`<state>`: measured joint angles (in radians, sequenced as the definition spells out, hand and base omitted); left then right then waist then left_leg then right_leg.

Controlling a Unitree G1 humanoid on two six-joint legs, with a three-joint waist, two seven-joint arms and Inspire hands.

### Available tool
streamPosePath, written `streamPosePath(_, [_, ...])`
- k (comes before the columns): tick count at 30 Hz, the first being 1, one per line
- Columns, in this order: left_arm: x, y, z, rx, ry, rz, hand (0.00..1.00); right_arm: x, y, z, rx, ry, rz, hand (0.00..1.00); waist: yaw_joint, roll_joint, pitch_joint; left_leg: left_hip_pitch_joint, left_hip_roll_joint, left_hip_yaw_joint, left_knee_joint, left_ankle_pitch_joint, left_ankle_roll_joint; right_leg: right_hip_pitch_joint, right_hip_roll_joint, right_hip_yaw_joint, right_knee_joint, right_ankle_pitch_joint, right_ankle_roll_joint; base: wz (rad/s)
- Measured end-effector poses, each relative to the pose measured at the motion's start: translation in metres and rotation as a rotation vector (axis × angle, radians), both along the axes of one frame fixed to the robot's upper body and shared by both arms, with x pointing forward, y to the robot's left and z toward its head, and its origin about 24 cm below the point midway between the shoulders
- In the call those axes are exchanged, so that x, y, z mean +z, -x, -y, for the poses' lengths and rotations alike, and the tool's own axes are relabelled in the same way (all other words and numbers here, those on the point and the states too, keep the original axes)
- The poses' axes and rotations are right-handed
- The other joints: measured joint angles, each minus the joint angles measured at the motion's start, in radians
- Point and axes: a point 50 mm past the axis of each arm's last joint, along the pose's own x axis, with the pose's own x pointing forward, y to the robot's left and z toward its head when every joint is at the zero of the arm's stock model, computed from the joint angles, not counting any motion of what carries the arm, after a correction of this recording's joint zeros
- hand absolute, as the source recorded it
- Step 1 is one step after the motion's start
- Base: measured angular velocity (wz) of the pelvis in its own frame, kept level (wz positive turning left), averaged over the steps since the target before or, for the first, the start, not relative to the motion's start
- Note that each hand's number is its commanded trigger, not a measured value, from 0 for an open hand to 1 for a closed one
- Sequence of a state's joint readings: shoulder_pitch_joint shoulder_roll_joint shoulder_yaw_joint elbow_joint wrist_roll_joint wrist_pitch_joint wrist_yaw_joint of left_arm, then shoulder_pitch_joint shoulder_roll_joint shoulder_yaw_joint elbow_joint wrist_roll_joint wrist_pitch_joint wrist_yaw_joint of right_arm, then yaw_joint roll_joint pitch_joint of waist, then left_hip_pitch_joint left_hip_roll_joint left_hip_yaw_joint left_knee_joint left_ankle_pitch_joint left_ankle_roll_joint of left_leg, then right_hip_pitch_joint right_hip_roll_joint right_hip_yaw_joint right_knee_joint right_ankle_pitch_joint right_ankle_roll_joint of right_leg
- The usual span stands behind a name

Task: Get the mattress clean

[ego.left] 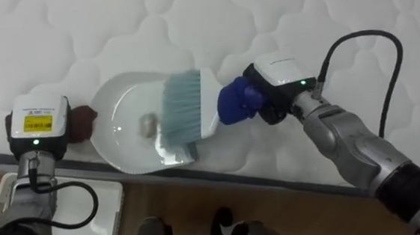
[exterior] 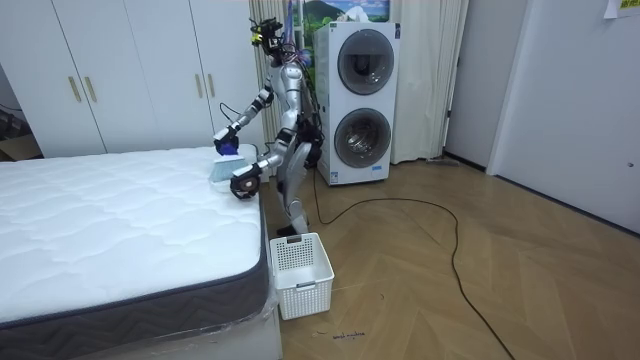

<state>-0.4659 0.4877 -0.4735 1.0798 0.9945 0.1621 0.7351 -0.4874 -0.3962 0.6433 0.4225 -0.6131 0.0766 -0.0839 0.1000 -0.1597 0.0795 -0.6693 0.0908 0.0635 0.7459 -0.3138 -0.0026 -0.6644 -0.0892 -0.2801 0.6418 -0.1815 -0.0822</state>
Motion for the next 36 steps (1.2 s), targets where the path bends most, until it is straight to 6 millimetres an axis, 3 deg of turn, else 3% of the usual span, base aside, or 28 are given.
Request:
streamPosePath(8, [-0.003,0.000,0.006,-0.008,0.016,-0.005,1.00,0.002,-0.001,-0.003,0.003,-0.094,-0.020,1.00,-0.016,0.029,-0.0011,-0.001,-0.016,0.003,-0.001,0.001,0.010,-0.005,-0.016,0.005,0.019,-0.009,0.012,0.04])
streamPosePath(20, [-0.006,0.000,0.011,-0.002,0.029,-0.009,1.00,0.008,-0.009,0.017,-0.082,-0.161,0.007,1.00,-0.024,0.034,-0.0012,0.000,-0.020,0.008,-0.010,0.004,0.014,-0.009,-0.031,0.001,0.024,-0.012,0.014,0.00])
streamPosePath(24, [-0.008,0.002,0.010,0.003,0.030,-0.015,1.00,0.005,-0.009,0.021,-0.107,-0.180,0.006,1.00,-0.043,0.041,-0.0018,0.003,-0.034,0.000,-0.009,0.005,0.017,-0.007,-0.033,0.002,0.034,-0.018,0.019,0.07])
streamPosePath(32, [-0.013,0.007,0.009,0.003,0.030,0.003,1.00,0.001,-0.006,0.033,-0.186,-0.250,0.030,1.00,-0.048,0.048,-0.0019,0.028,-0.034,0.011,-0.010,0.004,0.019,0.007,-0.033,0.019,0.041,-0.020,0.021,-0.01])
streamPosePath(36, [-0.018,0.014,0.005,0.019,0.045,0.004,1.00,-0.002,-0.003,0.042,-0.242,-0.287,0.059,1.00,-0.062,0.063,-0.0006,0.073,-0.033,0.015,-0.025,0.004,0.019,0.048,-0.033,0.026,0.025,-0.022,0.024,-0.01])
